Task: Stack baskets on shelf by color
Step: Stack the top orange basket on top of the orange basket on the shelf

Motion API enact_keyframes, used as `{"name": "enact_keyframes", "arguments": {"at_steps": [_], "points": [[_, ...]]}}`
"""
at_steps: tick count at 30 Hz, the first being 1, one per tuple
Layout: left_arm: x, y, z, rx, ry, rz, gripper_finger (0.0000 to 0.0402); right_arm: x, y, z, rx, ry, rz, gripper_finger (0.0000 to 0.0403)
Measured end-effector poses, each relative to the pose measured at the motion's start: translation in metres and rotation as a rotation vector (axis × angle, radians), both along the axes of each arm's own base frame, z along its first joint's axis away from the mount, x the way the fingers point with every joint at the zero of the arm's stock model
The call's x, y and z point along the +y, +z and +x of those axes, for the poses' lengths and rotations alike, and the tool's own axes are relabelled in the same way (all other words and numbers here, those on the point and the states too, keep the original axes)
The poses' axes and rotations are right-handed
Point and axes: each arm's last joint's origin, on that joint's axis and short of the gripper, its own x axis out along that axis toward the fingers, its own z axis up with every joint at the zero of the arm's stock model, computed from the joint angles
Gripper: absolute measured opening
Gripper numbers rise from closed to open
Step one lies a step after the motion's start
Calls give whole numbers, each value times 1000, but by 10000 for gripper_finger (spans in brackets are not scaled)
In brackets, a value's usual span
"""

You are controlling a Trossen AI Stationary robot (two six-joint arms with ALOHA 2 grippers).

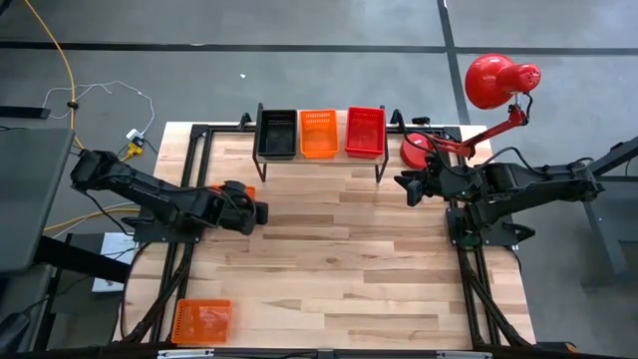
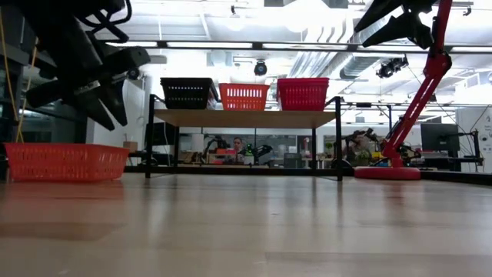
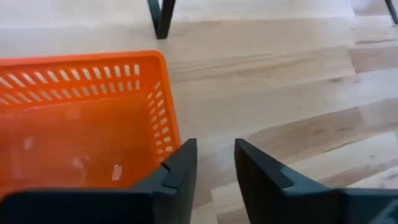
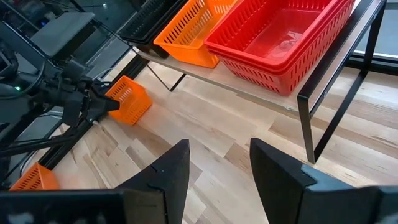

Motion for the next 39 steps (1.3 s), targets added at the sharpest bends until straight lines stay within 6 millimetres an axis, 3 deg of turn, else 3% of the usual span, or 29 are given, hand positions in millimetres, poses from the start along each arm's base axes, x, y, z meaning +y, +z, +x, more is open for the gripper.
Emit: {"name": "enact_keyframes", "arguments": {"at_steps": [11, 25, 30, 36, 39], "points": [[16, -10, 1, 96, 82, -9, 183, 0, 0, 0, 9, 9, -15, 156], [24, -35, 20, 154, 101, -86, 187, 0, 0, 0, 10, 4, -18, 156], [23, -42, 22, 192, 91, -109, 146, 0, 0, 0, 10, 4, -19, 156], [21, -38, 23, 208, -31, -126, 16, 0, 0, 0, 14, 8, -25, 156], [13, -24, 26, 194, -202, -170, 13, 0, 0, 0, 17, 16, -27, 156]]}}
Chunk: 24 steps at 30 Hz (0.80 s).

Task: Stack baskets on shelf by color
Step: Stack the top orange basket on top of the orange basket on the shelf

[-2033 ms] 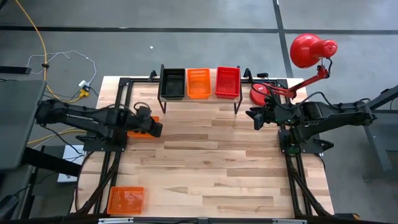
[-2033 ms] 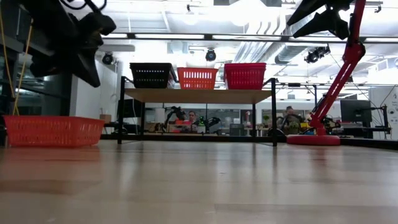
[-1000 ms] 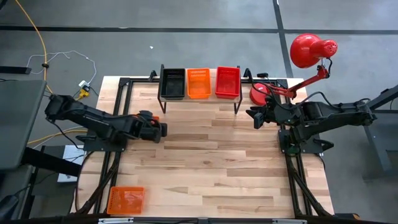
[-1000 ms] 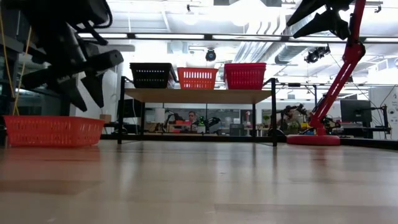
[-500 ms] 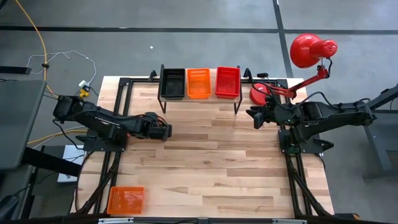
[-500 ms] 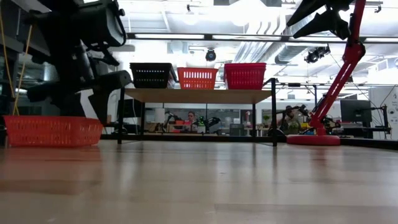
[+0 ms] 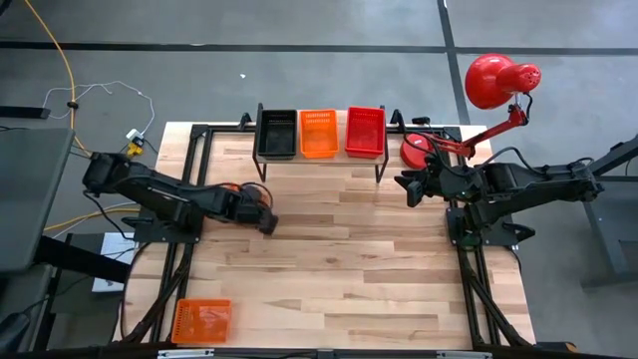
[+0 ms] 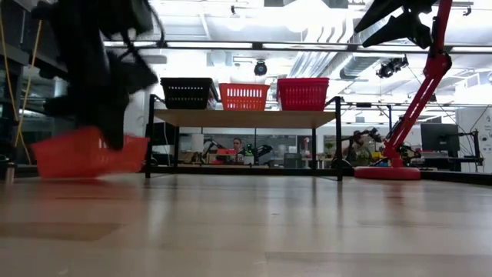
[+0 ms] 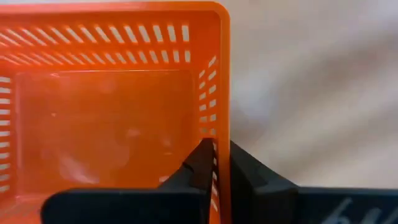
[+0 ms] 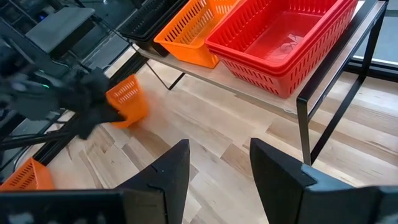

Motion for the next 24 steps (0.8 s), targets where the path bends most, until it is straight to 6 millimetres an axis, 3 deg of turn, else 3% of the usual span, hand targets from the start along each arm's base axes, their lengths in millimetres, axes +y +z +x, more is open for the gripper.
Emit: {"name": "enact_keyframes", "arguments": {"at_steps": [4, 7, 12, 20, 24], "points": [[-23, 36, 5, -86, -346, -146, 3, 0, 0, 0, 0, 1, 0, 156], [-45, 74, 7, -219, -639, -246, 1, 0, 0, 0, 0, 1, 0, 156], [-62, 146, 11, -409, -941, -176, 0, 0, 0, 0, 0, 1, 0, 156], [-32, 232, 43, -183, -1060, 311, 0, 0, 0, 0, -1, -1, 0, 156], [-5, 258, 68, -20, -1106, 602, 0, 0, 0, 0, -2, -2, 1, 156]]}}
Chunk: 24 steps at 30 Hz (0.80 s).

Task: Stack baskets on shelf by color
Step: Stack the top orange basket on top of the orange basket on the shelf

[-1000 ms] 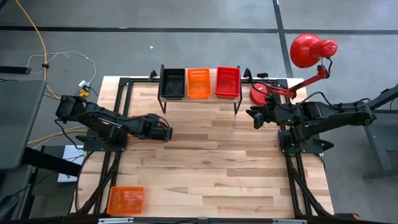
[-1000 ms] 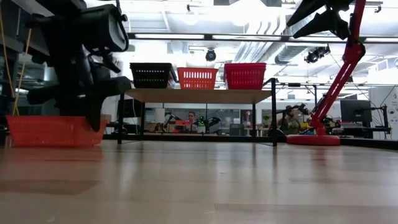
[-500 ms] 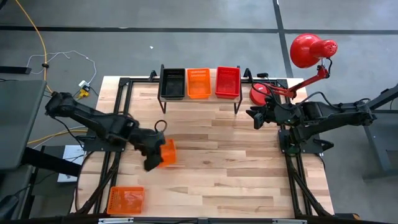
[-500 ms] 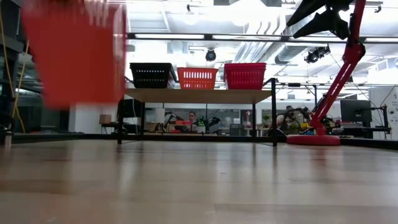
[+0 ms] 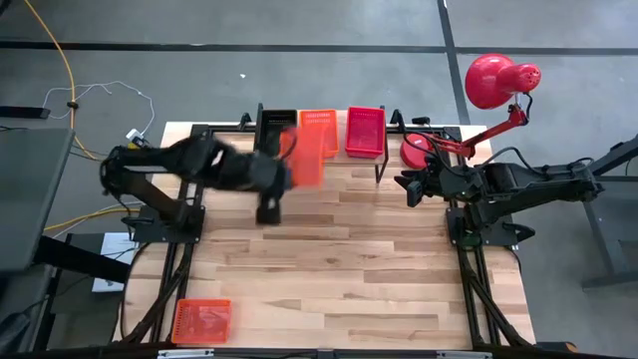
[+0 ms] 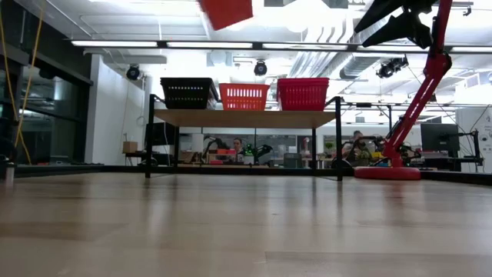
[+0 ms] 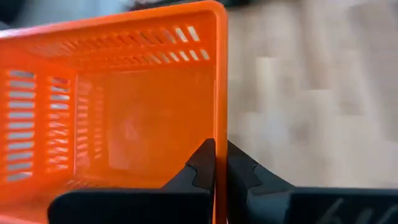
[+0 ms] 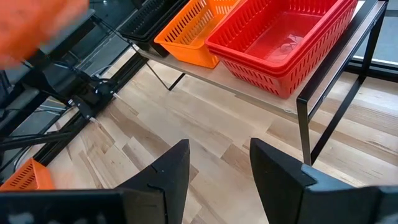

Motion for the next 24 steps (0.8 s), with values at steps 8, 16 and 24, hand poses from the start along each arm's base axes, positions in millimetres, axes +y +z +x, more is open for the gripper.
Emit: {"name": "enact_keyframes", "arguments": {"at_steps": [8, 16, 24], "points": [[85, -13, 31, 148, 93, 163, 0, 0, 0, 0, -1, -4, -1, 156], [142, -44, 55, 160, 110, 97, 0, 0, 0, 0, -5, -18, -6, 156], [152, -64, 65, 229, 108, 72, 0, 0, 0, 0, -3, -17, -8, 156]]}}
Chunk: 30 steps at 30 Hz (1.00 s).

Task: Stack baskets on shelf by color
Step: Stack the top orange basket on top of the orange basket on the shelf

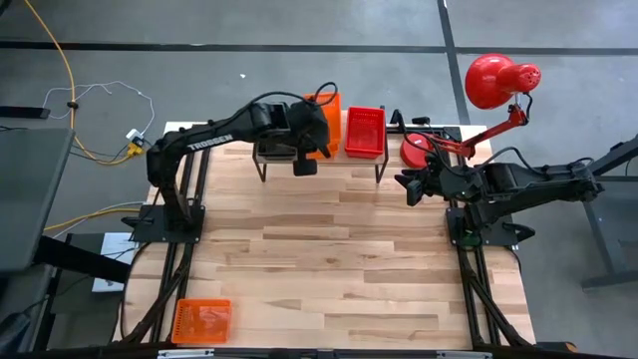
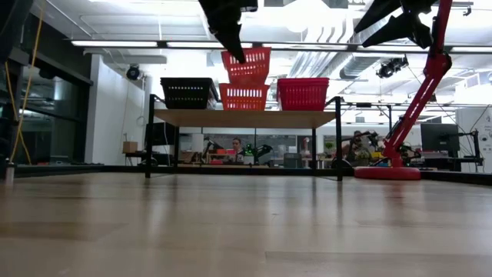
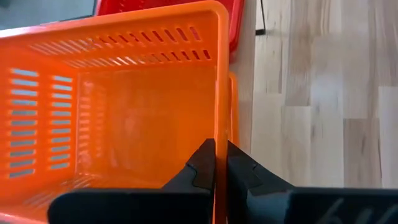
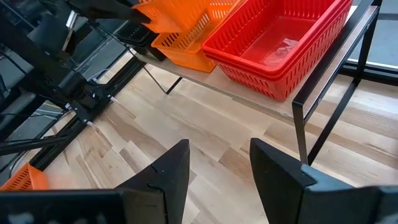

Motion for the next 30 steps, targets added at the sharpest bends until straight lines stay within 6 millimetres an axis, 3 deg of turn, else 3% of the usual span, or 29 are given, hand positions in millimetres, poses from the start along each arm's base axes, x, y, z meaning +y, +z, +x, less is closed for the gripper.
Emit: {"name": "enact_keyframes", "arguments": {"at_steps": [25, 30], "points": [[2, -18, 7, 82, 6, -39, 1, 0, 0, 0, 5, 2, -10, 156], [3, -18, 7, 79, 17, -28, 20, 0, 0, 0, 8, 5, -14, 156]]}}
